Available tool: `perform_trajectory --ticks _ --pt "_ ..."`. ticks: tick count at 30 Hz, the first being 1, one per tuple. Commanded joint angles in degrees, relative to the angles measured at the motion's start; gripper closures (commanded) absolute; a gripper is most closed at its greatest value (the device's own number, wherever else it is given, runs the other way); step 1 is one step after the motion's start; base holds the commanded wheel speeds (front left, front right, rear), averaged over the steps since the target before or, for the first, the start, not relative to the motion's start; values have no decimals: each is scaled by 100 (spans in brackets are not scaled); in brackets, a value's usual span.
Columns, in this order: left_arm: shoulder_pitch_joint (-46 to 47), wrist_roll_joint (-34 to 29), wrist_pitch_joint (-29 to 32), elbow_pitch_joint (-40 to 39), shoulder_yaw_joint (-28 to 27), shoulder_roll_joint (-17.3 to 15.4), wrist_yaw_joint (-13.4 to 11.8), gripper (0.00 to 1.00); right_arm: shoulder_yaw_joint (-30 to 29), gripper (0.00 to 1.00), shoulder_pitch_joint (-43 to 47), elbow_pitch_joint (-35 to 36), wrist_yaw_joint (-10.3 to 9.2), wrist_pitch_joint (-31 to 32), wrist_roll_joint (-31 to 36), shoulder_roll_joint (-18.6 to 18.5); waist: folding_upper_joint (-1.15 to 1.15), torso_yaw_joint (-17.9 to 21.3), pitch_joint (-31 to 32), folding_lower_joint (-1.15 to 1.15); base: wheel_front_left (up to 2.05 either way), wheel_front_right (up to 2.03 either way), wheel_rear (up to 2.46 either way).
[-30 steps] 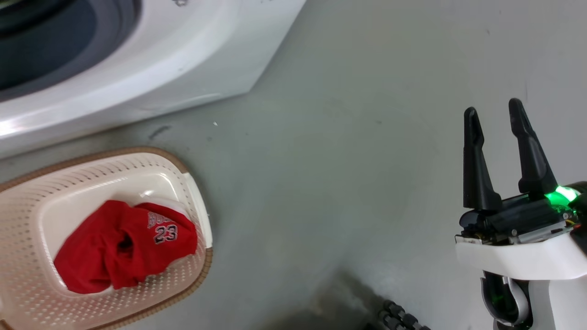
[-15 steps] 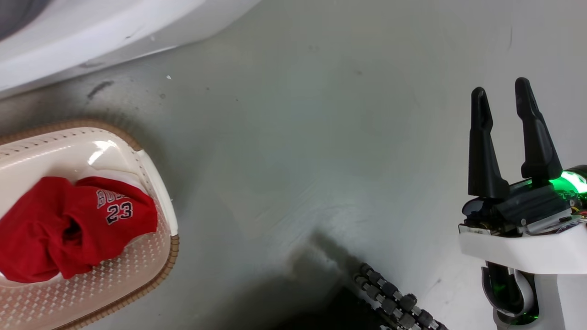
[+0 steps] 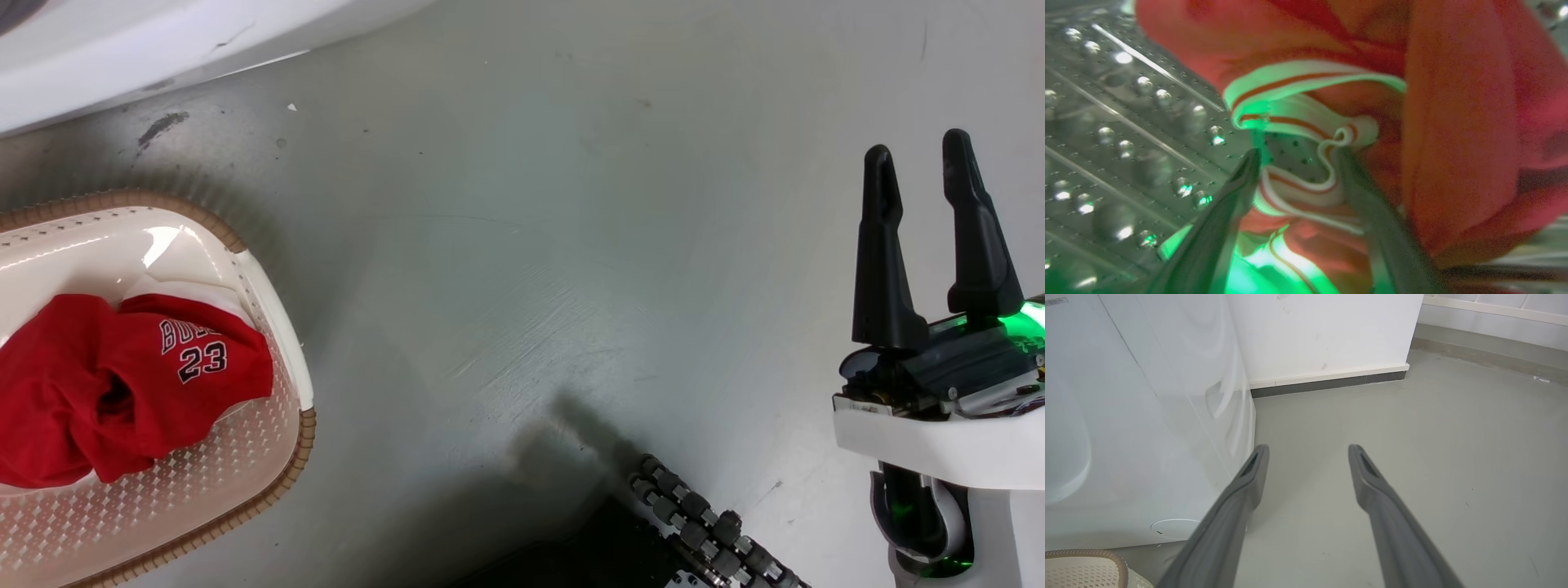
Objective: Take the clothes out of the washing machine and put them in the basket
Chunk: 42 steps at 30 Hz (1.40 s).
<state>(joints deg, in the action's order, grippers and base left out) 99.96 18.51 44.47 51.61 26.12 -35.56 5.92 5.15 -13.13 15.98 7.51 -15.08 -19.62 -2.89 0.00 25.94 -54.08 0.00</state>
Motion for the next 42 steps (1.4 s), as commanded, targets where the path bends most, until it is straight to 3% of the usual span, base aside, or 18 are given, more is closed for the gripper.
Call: perform_trajectory --ticks 1,8,9,10,19,27,33,34,40,42 --pt "-142 4 -1 -32 26 15 -50 0 -15 0 -18 27 -4 -14 10 3 0 -14 -8 0 0 0 0" --pt "-605 -41 -80 -580 113 21 -316 0 -58 0 -33 37 -4 -14 31 3 0 -78 -64 0 0 0 0" --pt "-632 -80 -132 -672 132 -8 -343 97 -53 0 -32 34 -4 -14 30 3 0 -75 -65 0 0 0 0" --pt "-642 -80 -157 -752 137 -33 -365 100 -47 0 -30 29 -4 -14 28 3 0 -68 -66 0 0 0 0" --pt "-519 -92 -467 -1062 54 -335 -419 100 60 0 -136 -25 -4 -15 14 2 0 0 1 0 0 0 0" --pt "-723 117 -1284 -783 -110 -394 -373 100 38 0 -171 -114 -4 -14 149 3 0 -94 400 0 0 0 0" --pt "-1104 355 -2088 -423 -181 -248 -214 100 17 0 -87 -226 -4 -14 322 2 0 -292 841 0 0 0 0" --pt "-1329 468 -2503 -209 -182 -176 -104 100 2 0 -20 -295 -4 -14 398 2 0 -392 1096 0 0 0 0" --pt "-1978 786 -3391 216 -237 16 45 100 -12 0 144 -405 -4 -14 590 0 0 -599 1691 0 0 0 0" --pt "-2476 994 -3943 462 -268 148 100 100 -5 0 256 -452 -4 -14 706 -1 0 -713 2086 0 0 0 0"
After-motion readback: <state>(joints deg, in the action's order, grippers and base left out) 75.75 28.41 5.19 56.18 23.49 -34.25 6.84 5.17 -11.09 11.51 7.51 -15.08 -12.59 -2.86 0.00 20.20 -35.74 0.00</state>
